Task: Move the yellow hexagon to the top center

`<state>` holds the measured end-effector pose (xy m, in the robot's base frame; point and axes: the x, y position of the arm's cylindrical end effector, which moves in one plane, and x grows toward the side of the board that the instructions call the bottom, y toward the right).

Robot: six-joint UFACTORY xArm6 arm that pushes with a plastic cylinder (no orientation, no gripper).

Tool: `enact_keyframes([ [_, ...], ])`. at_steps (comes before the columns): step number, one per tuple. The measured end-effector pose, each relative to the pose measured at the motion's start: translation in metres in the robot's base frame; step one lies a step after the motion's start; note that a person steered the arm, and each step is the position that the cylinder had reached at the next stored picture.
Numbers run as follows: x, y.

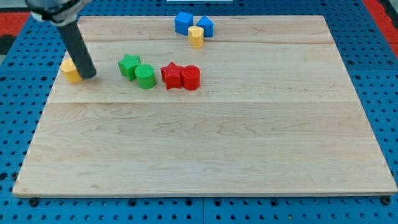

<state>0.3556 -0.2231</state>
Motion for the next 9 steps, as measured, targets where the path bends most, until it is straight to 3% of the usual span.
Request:
enact_keyframes([
  [1,-0.011,0.014],
  [2,0.05,0.012],
  [3,0.052,-0.08],
  [6,-0.025,-0.015],
  [7,-0.056,0.049],
  [8,-0.052,0.11],
  [9,-0.057,0.125],
])
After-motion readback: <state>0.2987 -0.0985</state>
